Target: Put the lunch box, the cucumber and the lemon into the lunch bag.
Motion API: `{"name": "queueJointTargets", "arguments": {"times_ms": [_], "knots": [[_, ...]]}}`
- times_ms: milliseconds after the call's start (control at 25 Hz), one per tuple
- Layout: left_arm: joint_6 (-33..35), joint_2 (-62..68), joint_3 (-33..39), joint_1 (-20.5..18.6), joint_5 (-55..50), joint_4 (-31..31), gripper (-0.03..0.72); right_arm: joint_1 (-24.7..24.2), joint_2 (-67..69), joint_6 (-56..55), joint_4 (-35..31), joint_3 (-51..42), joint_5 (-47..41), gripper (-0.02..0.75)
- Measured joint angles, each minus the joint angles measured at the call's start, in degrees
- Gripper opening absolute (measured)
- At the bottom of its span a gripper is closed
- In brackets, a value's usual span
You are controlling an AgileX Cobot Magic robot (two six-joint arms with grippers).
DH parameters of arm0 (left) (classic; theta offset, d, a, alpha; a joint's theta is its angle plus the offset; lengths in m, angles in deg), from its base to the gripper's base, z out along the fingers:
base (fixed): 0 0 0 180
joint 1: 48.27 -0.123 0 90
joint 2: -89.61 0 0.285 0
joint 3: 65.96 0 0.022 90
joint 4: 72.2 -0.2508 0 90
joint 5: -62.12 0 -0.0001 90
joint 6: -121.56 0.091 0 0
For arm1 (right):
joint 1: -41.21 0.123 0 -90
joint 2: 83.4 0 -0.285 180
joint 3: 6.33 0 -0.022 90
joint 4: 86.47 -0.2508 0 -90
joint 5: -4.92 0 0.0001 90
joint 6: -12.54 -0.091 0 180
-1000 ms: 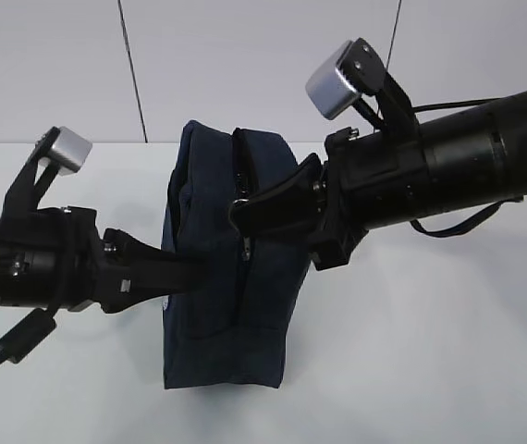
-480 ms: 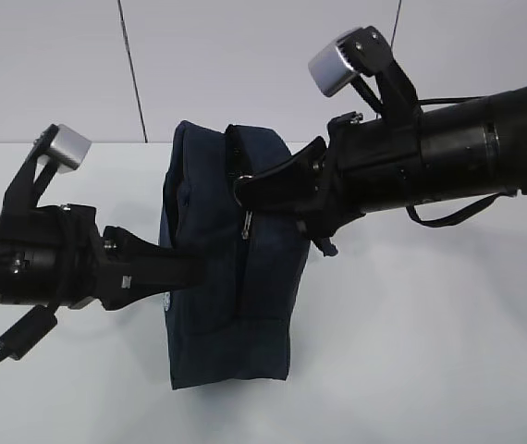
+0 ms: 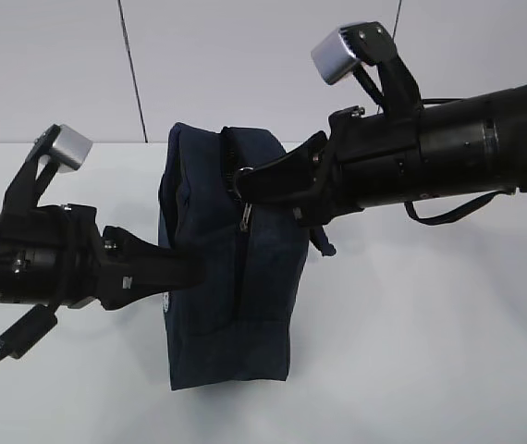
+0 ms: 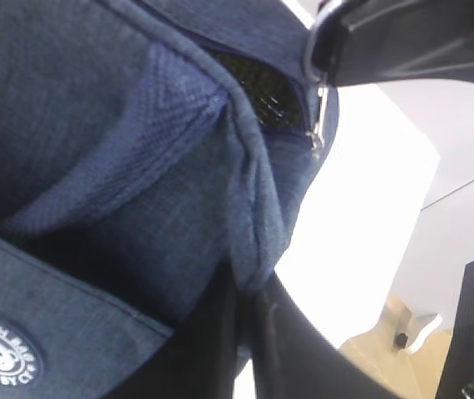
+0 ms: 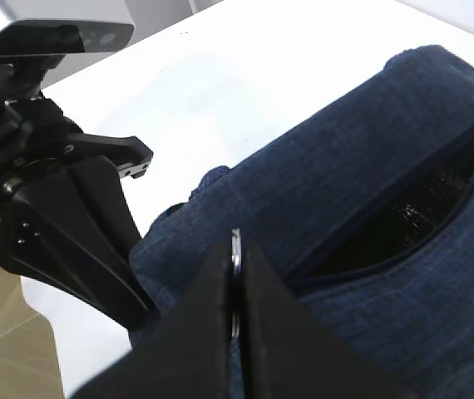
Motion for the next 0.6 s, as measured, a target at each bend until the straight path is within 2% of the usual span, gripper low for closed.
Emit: {"name": "queueJointTargets", "arguments": {"times_ms": [440,600], "knots": [[0.0,0.0,0.0,0.0,1.0,-1.2,-0.004,0.0,0.0,-2.3,4.0,0.0,-0.3,0.008],[0.0,0.0,0.0,0.0,2.1,-1.7,-0.005,0.0,0.0,-3.1,4.7,0.1,-4.1,0.008]]}}
